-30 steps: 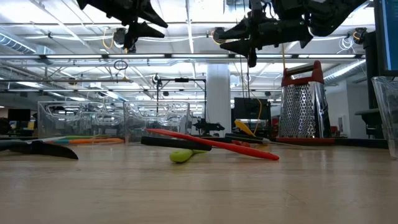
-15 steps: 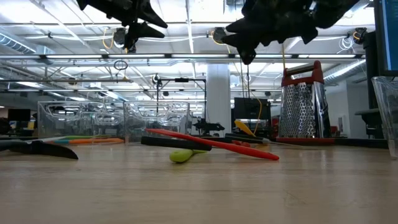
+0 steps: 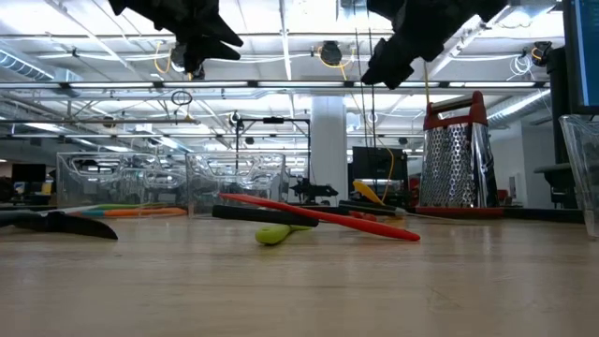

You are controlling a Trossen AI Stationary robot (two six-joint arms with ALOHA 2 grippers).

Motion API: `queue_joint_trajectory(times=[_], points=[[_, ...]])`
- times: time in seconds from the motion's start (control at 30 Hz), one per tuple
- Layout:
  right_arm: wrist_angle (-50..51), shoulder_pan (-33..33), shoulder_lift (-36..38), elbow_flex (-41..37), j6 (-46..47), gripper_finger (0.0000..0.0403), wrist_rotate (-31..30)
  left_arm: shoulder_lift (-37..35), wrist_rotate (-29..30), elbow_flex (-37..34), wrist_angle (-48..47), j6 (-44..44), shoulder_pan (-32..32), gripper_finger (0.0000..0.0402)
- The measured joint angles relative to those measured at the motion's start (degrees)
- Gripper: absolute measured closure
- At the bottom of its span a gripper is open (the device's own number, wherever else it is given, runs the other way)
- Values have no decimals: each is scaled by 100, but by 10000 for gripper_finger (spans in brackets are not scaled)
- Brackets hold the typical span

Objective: Pick & Place Kitchen Items
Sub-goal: Put the red spatula into the left transparent bin

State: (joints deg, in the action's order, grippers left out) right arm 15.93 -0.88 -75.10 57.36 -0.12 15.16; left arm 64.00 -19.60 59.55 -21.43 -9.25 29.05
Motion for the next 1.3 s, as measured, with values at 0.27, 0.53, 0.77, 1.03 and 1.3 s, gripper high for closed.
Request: queue_joint_trajectory(times=[0.27, 0.53, 0.77, 1.03, 1.3], points=[[214, 612, -460, 145, 675, 266, -521, -74, -427, 0, -412, 323, 321, 259], [184, 955, -1207, 145, 1192, 195, -1158, -75, -460, -2, -892, 554, 320, 259], [79, 1086, -1697, 140, 1381, 143, -1357, -73, -456, -2, -883, 671, 324, 259], [-473, 1079, -2274, 141, 1600, 138, -1037, -73, -439, -2, -881, 790, 322, 259], [-512, 1089, -2709, 487, 1766, 144, -744, -73, -435, -2, -879, 904, 353, 259]])
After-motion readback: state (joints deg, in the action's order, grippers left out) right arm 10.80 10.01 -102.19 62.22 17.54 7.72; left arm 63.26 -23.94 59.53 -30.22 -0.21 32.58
